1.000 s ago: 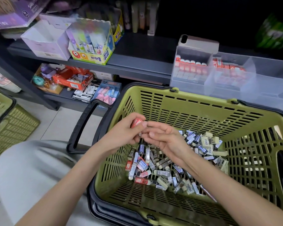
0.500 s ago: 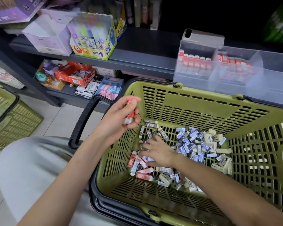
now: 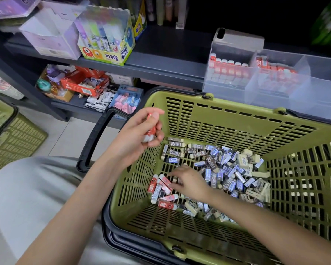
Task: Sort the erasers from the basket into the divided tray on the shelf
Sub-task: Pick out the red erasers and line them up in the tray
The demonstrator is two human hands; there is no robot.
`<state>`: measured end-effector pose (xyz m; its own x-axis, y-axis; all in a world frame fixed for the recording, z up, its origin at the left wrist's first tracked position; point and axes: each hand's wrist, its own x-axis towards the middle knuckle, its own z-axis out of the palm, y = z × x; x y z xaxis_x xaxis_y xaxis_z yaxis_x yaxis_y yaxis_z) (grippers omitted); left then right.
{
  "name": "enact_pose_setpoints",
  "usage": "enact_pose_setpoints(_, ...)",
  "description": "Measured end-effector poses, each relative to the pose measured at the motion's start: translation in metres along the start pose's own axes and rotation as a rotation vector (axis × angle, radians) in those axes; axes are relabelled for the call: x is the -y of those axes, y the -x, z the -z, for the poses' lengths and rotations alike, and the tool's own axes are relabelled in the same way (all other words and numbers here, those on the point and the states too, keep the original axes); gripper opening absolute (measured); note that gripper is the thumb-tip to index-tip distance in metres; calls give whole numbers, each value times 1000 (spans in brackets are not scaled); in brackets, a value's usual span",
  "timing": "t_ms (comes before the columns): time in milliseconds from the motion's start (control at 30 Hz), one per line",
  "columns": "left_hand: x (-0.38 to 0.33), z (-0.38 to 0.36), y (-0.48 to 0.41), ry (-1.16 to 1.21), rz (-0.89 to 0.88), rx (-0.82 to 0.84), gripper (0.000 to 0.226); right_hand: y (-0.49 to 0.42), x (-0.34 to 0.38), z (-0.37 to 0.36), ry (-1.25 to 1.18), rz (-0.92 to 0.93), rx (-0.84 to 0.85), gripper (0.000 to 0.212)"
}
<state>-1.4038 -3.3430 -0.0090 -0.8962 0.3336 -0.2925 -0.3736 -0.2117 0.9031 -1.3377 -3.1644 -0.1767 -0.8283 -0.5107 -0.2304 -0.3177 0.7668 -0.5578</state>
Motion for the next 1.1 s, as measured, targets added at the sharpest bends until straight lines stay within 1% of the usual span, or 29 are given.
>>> enact_pose_setpoints(67,0,0,1,-4,-4,3,17,-15,5,-14,151,-11,60,54)
enact_pose_setpoints(133,0,0,1,-8,-10,4,17,-26,5,-19,261,-24,89,61)
enact_pose_setpoints(333,-1,0,1,4,-2,-5,17,-33,1,-22,373,38,91,67)
enact_pose_setpoints(400,-1,0,1,0,-1,-4,17,-34,-4,-15,388,18,56,65)
enact_pose_setpoints(467,-1,-1,2,-1,1,4,17,-34,-11,-6,377,-33,-2,59)
enact_pose_setpoints(600,-2,-1,1,19,16,-10,17,-32,-21,-5,439,-43,-24,64)
enact_pose_setpoints(633,-2,-1,0,32,23,-15,17,-31,-21,-9,473,-32,-25,63)
enact_pose_setpoints(700,-2,-1,0,48,38,-19,16,-30,-20,-14,499,-34,-52,52)
enact_pose_setpoints(767,0,-2,1,40,53,-30,16,-27,-13,-9,401,-82,-107,43)
enact_pose_setpoints(800,1,-2,2,31,66,-44,16,-25,-7,-2,283,-126,-151,39)
enact_pose_setpoints(833,2,-3,2,22,85,-67,15,-21,1,9,104,-184,-210,34)
enact_pose_setpoints(900,6,-6,2,23,150,-125,15,-10,19,36,-355,-269,-317,24)
enact_pose_setpoints(967,9,-11,2,37,235,-183,15,2,39,66,-729,-254,-400,22)
enact_pose_setpoints(1000,10,-13,2,39,267,-195,17,7,50,79,-841,-240,-441,22)
enact_pose_setpoints(1033,12,-15,2,27,288,-185,25,10,61,91,-904,-236,-471,22)
enact_pose_setpoints(1100,14,-18,4,-31,312,-108,52,12,83,106,-925,-236,-499,26)
